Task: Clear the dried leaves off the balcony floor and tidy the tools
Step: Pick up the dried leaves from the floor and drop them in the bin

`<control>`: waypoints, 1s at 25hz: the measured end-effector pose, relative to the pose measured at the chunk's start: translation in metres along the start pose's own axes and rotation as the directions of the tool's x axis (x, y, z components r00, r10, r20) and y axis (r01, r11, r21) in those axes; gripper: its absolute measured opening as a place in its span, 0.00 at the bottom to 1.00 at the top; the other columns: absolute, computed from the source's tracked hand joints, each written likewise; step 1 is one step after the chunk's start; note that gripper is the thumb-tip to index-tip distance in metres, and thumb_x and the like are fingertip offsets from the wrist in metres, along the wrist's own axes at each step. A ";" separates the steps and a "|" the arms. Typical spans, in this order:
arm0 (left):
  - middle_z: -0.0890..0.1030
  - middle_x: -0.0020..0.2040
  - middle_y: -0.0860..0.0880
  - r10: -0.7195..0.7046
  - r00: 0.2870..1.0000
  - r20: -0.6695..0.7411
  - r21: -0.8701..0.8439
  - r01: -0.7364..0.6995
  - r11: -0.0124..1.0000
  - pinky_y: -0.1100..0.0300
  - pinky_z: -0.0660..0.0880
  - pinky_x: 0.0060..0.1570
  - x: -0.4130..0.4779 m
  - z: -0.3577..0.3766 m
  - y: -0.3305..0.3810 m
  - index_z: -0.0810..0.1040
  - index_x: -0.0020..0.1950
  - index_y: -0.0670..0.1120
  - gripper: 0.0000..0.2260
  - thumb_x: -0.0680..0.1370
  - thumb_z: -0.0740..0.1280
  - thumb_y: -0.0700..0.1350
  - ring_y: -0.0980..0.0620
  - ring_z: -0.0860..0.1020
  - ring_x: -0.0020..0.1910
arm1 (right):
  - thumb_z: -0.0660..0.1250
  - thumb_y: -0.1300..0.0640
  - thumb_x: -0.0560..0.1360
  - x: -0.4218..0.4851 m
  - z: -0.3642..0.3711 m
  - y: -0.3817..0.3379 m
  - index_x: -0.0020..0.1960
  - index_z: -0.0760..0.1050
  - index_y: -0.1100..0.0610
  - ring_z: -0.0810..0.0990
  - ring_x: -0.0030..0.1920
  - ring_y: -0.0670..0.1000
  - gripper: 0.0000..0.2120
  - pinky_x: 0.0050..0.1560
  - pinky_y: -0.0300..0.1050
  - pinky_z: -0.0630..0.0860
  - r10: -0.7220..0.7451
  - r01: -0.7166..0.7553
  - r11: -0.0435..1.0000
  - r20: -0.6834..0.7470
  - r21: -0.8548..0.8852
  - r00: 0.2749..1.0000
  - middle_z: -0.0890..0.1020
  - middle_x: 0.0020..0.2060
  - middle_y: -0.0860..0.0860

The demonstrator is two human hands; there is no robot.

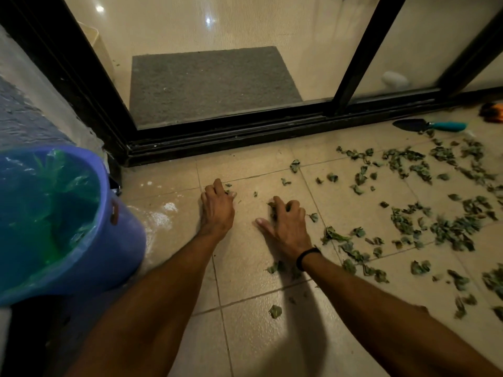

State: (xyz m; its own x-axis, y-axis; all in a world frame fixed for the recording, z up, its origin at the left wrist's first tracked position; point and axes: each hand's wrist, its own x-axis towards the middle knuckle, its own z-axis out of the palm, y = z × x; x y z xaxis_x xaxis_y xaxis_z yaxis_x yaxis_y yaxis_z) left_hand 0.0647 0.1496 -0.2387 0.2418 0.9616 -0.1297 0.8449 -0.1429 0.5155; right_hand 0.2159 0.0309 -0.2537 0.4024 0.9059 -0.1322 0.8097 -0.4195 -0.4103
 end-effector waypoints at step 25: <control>0.76 0.40 0.54 -0.100 0.913 -0.396 -0.541 -0.144 0.829 0.62 0.72 0.40 -0.094 -0.219 0.052 0.74 0.50 0.49 0.05 0.83 0.62 0.47 0.56 0.74 0.39 | 0.58 0.55 0.82 0.080 -0.042 -0.153 0.49 0.73 0.58 0.72 0.34 0.49 0.08 0.30 0.40 0.70 0.080 -0.178 0.707 0.173 0.684 0.982 0.74 0.39 0.52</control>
State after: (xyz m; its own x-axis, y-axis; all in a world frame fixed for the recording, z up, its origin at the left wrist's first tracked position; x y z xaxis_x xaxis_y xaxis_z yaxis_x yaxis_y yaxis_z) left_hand -0.0186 0.1027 -0.0143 -0.0522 0.9849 0.1653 0.4076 -0.1301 0.9038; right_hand 0.1421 0.1647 -0.1633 0.3855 0.8659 -0.3187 0.2084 -0.4182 -0.8841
